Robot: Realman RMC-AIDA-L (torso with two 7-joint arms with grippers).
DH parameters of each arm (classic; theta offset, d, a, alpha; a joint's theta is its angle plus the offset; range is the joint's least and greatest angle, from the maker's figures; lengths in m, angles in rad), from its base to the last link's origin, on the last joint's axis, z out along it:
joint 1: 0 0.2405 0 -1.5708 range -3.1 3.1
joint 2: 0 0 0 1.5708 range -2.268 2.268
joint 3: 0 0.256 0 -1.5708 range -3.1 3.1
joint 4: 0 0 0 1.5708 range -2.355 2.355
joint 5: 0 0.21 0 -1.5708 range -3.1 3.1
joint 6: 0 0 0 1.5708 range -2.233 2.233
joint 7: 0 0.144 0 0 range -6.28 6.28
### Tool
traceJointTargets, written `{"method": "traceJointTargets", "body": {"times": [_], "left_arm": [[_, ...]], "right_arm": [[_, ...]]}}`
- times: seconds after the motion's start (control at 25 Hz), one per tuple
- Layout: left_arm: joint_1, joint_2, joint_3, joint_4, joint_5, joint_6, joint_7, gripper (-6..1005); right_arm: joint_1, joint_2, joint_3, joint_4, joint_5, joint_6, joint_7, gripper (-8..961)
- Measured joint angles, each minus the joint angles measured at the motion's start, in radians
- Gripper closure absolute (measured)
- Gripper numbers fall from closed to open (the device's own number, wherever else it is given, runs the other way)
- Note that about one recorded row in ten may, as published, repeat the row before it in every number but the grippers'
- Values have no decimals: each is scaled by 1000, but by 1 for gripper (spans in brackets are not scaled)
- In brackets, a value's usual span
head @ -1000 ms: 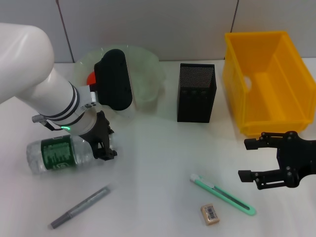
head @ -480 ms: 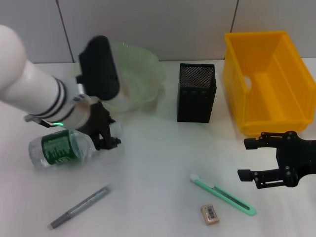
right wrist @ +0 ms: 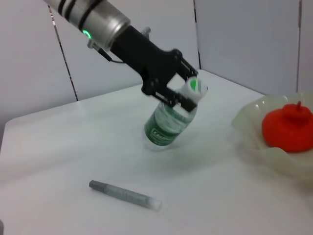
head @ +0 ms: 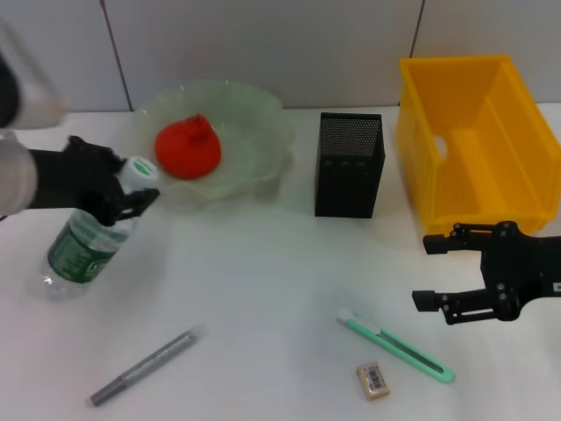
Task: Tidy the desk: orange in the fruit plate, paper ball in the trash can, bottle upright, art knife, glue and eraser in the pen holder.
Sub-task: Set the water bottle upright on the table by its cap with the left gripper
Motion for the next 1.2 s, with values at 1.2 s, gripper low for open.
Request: {"method": "traceJointTargets", "body": {"times": [1.2], "left_arm": [[94, -1, -308, -390, -761, 7, 372, 547]], "right_arm": [[37, 0, -8, 59, 29, 0, -19, 118]]}}
